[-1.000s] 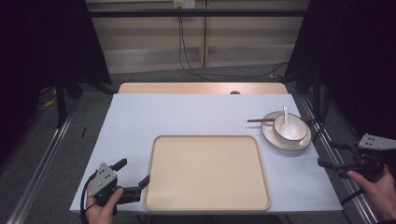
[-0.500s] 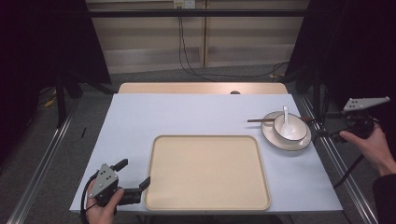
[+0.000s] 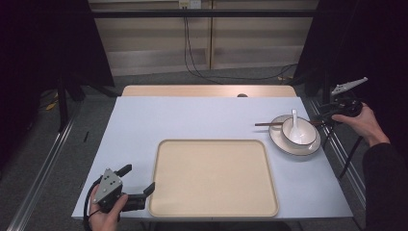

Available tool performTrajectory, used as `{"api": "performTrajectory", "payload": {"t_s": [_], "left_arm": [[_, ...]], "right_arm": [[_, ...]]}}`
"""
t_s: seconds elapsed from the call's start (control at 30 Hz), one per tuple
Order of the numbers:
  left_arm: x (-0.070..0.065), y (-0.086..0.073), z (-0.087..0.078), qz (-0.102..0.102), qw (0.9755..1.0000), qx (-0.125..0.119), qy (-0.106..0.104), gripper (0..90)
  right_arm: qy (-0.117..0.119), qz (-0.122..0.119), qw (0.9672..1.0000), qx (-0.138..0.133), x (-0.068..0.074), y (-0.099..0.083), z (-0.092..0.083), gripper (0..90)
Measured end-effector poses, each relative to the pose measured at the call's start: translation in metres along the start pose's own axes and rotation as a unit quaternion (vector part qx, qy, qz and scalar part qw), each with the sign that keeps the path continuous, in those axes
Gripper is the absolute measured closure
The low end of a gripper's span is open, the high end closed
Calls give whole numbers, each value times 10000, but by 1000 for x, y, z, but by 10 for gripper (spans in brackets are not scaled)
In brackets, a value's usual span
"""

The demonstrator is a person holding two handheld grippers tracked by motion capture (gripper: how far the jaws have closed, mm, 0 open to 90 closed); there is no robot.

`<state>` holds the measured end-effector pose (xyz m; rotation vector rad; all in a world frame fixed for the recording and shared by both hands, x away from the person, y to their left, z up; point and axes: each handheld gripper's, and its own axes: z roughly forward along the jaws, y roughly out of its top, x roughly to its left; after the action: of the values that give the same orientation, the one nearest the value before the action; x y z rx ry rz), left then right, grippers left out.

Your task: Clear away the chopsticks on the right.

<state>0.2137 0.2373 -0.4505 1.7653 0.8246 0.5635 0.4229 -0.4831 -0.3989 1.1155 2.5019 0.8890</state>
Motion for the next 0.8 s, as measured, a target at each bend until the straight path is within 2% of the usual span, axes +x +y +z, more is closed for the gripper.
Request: {"api": "performTrajectory", "payload": {"t_s": [0.03,0.07,0.17,0.23,0.3,0.4,0.53,0.6,0.73,0.8], "left_arm": [[0,0,0,0,10000,0,0,14],[0,0,0,-16,10000,19,-14,14],[1,-1,0,-45,10000,3,-36,14],[1,-1,-1,-42,10000,-4,-17,14],[1,0,-1,-29,10000,-3,-35,14],[0,0,-1,-24,10000,-2,-51,14],[1,0,-1,-30,10000,-3,-14,14],[3,0,1,-34,10000,23,-72,14],[3,0,1,-10,10000,17,-74,14],[3,-1,1,-47,9999,16,-105,14]], "right_arm": [[0,0,10000,0,0,0,0,437],[-94,-22,9998,154,-3,3,6,477],[-71,-122,9996,230,-5,6,15,578],[92,-112,9993,344,-6,5,21,592],[141,-85,9987,473,-5,5,25,640],[170,-175,9987,456,-5,5,30,646],[241,-241,9976,597,-1,7,36,658],[304,-308,9967,682,1,9,39,669],[335,-391,9961,714,2,11,46,679],[349,-389,9967,628,2,11,48,672]]}}
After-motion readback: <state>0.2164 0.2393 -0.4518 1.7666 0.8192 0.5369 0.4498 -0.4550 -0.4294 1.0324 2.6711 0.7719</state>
